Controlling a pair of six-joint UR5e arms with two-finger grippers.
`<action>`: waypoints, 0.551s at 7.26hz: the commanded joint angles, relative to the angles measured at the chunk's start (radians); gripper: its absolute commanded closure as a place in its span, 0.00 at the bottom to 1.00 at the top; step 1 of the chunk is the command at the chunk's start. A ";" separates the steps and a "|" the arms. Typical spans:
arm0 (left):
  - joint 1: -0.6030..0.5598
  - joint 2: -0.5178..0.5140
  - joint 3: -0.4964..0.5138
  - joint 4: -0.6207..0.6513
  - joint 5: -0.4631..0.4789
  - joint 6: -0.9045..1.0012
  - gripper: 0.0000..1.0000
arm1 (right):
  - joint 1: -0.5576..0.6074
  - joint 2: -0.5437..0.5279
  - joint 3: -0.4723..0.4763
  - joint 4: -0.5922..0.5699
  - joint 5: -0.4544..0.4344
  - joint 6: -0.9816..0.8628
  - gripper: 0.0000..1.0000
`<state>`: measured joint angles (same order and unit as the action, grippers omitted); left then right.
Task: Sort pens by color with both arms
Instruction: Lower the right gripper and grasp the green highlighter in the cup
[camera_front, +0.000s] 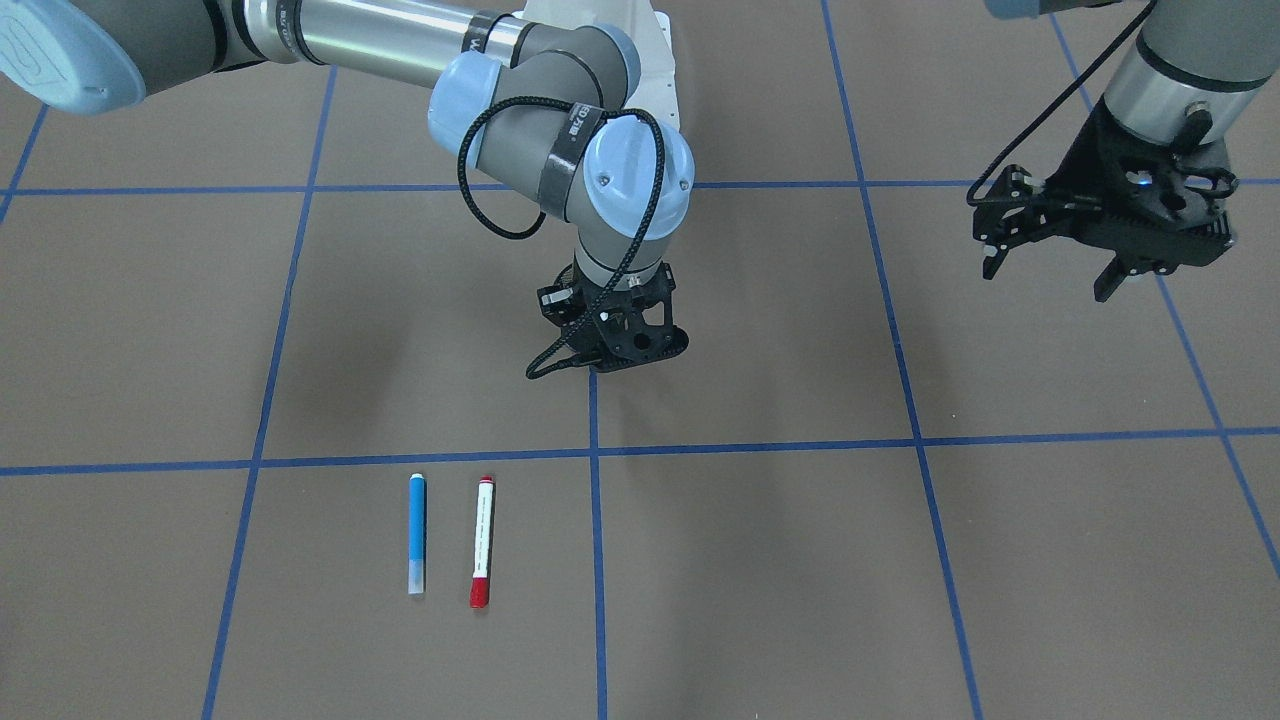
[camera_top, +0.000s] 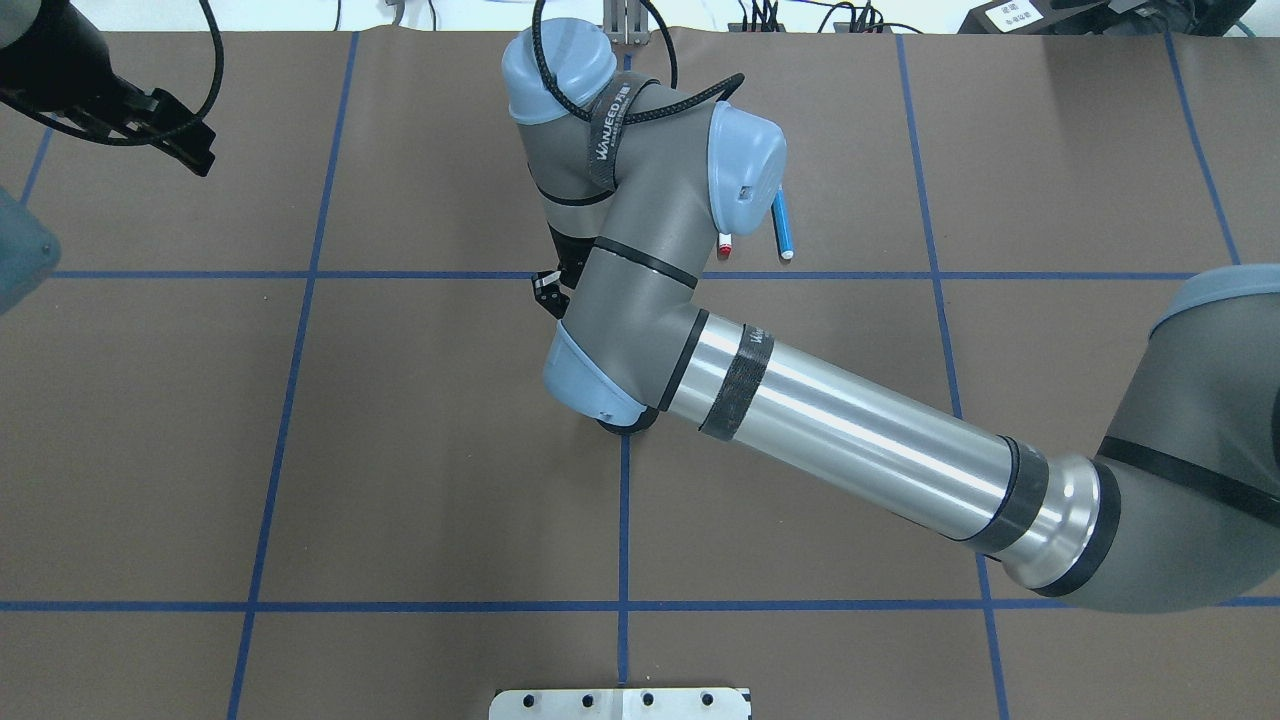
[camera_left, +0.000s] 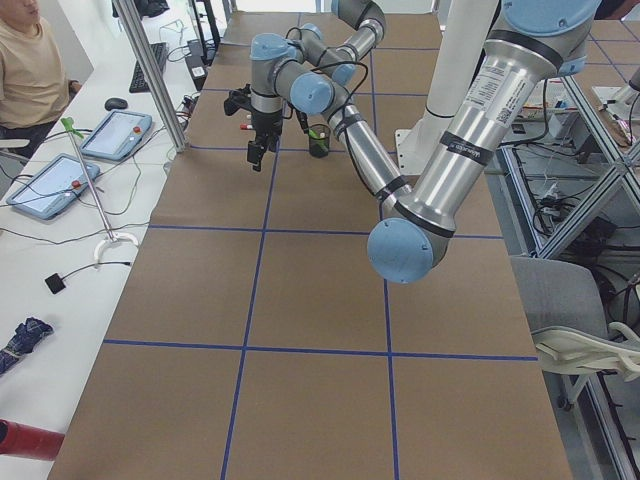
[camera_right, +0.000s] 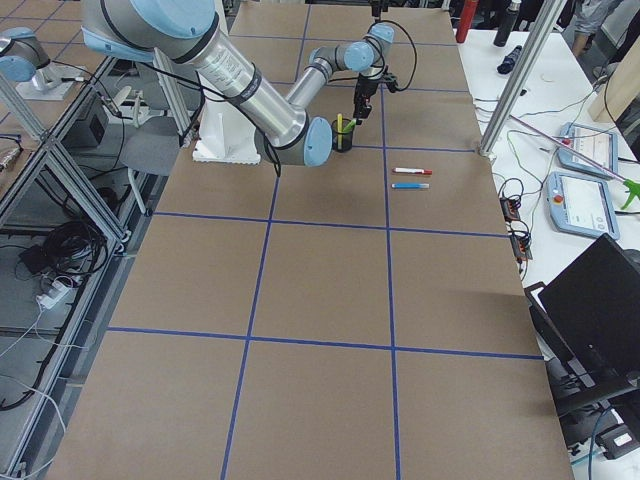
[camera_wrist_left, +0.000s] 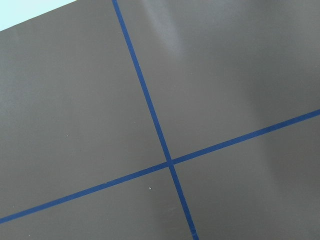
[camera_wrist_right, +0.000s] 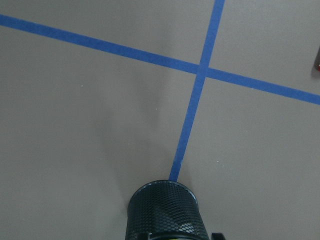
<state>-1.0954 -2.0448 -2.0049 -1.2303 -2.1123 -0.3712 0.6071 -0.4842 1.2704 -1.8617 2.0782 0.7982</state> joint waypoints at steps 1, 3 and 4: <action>0.000 0.000 0.002 -0.002 0.000 0.000 0.00 | -0.015 -0.016 0.014 0.001 -0.001 0.004 0.49; 0.002 0.000 0.000 0.000 0.000 -0.002 0.00 | -0.015 -0.017 0.014 0.007 -0.001 0.004 0.57; 0.002 0.000 0.000 -0.002 0.000 -0.002 0.00 | -0.015 -0.017 0.014 0.009 -0.003 0.006 0.62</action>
<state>-1.0943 -2.0448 -2.0046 -1.2307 -2.1123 -0.3722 0.5929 -0.5010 1.2833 -1.8551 2.0766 0.8026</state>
